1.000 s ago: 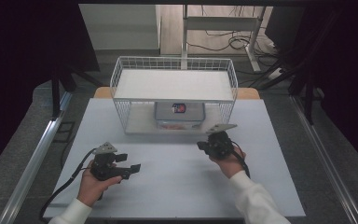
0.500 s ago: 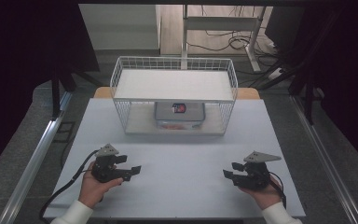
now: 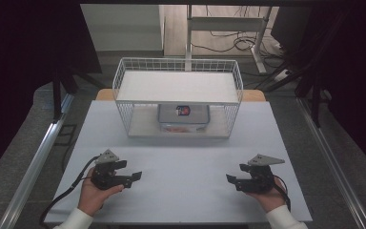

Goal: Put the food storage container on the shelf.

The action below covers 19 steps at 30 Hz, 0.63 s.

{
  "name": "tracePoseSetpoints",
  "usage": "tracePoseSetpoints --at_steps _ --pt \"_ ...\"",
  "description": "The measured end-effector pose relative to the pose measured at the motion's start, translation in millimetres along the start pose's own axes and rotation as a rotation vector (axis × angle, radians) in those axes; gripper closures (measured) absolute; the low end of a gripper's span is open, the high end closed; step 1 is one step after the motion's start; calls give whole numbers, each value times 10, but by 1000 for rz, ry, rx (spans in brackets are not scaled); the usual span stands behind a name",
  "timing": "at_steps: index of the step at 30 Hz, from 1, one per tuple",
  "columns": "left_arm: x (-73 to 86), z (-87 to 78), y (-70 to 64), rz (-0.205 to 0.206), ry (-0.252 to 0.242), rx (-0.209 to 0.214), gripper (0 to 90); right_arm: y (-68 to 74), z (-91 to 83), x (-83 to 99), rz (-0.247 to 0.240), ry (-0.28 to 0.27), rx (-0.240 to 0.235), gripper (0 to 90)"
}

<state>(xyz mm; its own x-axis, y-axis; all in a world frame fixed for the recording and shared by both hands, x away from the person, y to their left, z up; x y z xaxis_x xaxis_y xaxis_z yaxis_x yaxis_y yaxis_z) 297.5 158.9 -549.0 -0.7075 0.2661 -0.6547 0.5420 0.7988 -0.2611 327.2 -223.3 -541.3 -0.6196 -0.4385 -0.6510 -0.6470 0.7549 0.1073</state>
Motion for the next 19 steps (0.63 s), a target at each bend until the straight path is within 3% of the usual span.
tracePoseSetpoints --at_steps 19 --pt "-13 -22 24 -14 -13 3 210 -23 -25 -15 -9 -16 13 250"
Point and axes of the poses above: each handheld gripper's, and its own axes: z roughly forward along the jaws, x roughly out of its underside, y roughly to its left, the point moved 8 cm from there along z, roughly forward along the jaws, and after that the axes turned 7 degrees about y, right-handed, at the moved point
